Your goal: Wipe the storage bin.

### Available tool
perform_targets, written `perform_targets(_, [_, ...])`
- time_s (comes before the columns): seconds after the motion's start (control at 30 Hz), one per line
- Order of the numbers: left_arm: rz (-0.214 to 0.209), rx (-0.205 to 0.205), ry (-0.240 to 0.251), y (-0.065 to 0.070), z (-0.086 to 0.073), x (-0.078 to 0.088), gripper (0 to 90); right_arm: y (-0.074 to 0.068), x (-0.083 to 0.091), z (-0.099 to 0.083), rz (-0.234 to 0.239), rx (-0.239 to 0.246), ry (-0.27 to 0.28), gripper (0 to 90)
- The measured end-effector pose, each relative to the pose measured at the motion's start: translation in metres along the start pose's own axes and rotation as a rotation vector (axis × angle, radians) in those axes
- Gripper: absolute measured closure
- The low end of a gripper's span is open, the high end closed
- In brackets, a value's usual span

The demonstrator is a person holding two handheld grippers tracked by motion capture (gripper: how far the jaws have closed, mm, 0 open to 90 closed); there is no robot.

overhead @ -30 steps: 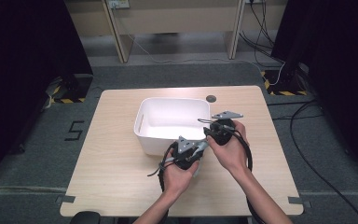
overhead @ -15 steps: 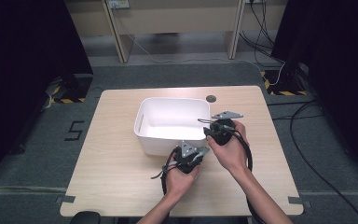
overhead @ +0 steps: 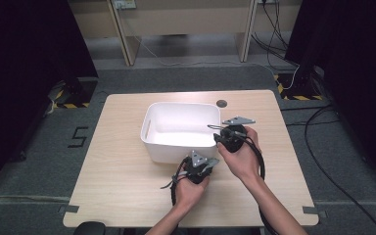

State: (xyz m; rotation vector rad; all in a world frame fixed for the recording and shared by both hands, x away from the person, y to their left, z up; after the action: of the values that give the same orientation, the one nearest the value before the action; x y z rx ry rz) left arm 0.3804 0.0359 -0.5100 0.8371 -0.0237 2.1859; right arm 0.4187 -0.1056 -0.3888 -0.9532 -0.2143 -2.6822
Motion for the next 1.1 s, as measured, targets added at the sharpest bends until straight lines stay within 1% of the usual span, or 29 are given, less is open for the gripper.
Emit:
perform_targets(0.17, [-0.011, -0.001, -0.015, -0.002, -0.001, 0.000, 79.5, 0.000, 0.000, 0.000, 0.003, -0.003, -0.002, 70.4])
perform_targets(0.3, [-0.022, -0.003, -0.029, -0.003, -0.005, 0.007, 79.5, 0.001, 0.000, 0.000, 0.006, -0.006, -0.007, 68.4])
perform_targets(0.33, [-0.022, -0.016, -0.041, -0.004, -0.009, 0.013, 79.6, 0.001, -0.001, 0.000, 0.007, -0.009, -0.008, 67.8])
perform_targets(0.37, [-0.035, -0.007, -0.039, -0.007, -0.014, 0.023, 79.7, 0.001, -0.001, 0.000, 0.009, -0.009, -0.011, 67.5])
perform_targets(0.4, [-0.038, -0.006, -0.042, -0.010, -0.017, 0.029, 79.7, 0.001, -0.001, 0.001, 0.010, -0.007, -0.015, 67.2])
perform_targets(0.47, [-0.032, 0.003, -0.036, -0.017, -0.022, 0.044, 79.8, 0.001, -0.002, 0.002, 0.011, -0.011, -0.022, 66.7])
perform_targets(0.5, [-0.032, 0.003, -0.036, -0.017, -0.022, 0.044, 79.8, 0.001, -0.002, 0.002, 0.011, -0.011, -0.022, 66.7])
perform_targets(0.53, [-0.032, 0.014, -0.030, -0.022, -0.025, 0.052, 79.8, 0.001, -0.002, 0.002, 0.008, -0.011, -0.026, 66.0])
perform_targets(0.57, [-0.023, 0.029, -0.019, -0.031, -0.028, 0.072, 79.8, 0.000, -0.003, 0.004, 0.009, -0.023, -0.032, 64.5])
perform_targets(0.6, [-0.023, 0.029, -0.019, -0.031, -0.028, 0.072, 79.8, 0.000, -0.003, 0.004, 0.009, -0.023, -0.032, 64.5])
perform_targets(0.67, [0.003, 0.038, -0.002, -0.043, -0.031, 0.093, 79.8, 0.001, -0.005, 0.006, 0.009, -0.037, -0.045, 63.7])
perform_targets(0.73, [0.033, 0.054, 0.023, -0.058, -0.033, 0.118, 79.8, 0.002, -0.008, 0.009, 0.002, -0.047, -0.058, 63.8])
perform_targets(0.77, [0.056, 0.062, 0.035, -0.067, -0.035, 0.132, 79.8, 0.003, -0.013, 0.011, 0.003, -0.047, -0.082, 66.7])
perform_targets(0.8, [0.086, 0.072, 0.047, -0.077, -0.037, 0.145, 79.8, 0.003, -0.013, 0.011, 0.003, -0.047, -0.082, 66.7])
perform_targets(0.83, [0.146, 0.109, 0.082, -0.100, -0.040, 0.174, 79.7, 0.005, -0.018, 0.014, 0.001, -0.040, -0.112, 68.0])
perform_targets(0.87, [0.146, 0.109, 0.082, -0.100, -0.040, 0.174, 79.7, 0.005, -0.018, 0.014, 0.001, -0.040, -0.112, 68.0])
perform_targets(0.9, [0.220, 0.142, 0.114, -0.124, -0.042, 0.199, 79.7, 0.006, -0.020, 0.017, 0.004, -0.053, -0.138, 70.3])
perform_targets(0.93, [0.251, 0.153, 0.131, -0.134, -0.042, 0.209, 79.7, 0.007, -0.021, 0.019, -0.003, -0.043, -0.147, 72.1])
perform_targets(0.97, [0.251, 0.153, 0.131, -0.134, -0.042, 0.209, 79.7, 0.007, -0.021, 0.019, -0.003, -0.043, -0.147, 72.1])
perform_targets(1.0, [0.298, 0.159, 0.143, -0.149, -0.041, 0.224, 79.7, 0.008, -0.022, 0.023, -0.031, -0.020, -0.163, 77.4])
perform_targets(1.03, [0.298, 0.159, 0.143, -0.149, -0.041, 0.224, 79.7, 0.010, -0.022, 0.025, -0.045, -0.005, -0.169, 80.4])
perform_targets(1.07, [0.305, 0.155, 0.148, -0.154, -0.040, 0.227, 79.7, 0.011, -0.023, 0.026, -0.048, 0.000, -0.175, 83.2])
perform_targets(1.1, [0.311, 0.151, 0.147, -0.158, -0.038, 0.229, 79.7, 0.011, -0.023, 0.026, -0.048, 0.000, -0.175, 83.2])
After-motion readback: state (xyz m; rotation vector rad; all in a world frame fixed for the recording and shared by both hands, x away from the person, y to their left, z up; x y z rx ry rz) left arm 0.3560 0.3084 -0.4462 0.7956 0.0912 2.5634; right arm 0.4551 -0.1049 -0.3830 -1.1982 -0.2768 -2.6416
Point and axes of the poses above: each handheld gripper's, and its own axes: x roughly backward along the jaws, z roughly out of its top, y roughly to its right, the point moved 1 cm from there along -x, roughly forward along the jaws, and after that the axes turned 10 degrees about -z, right-handed, at the moved point
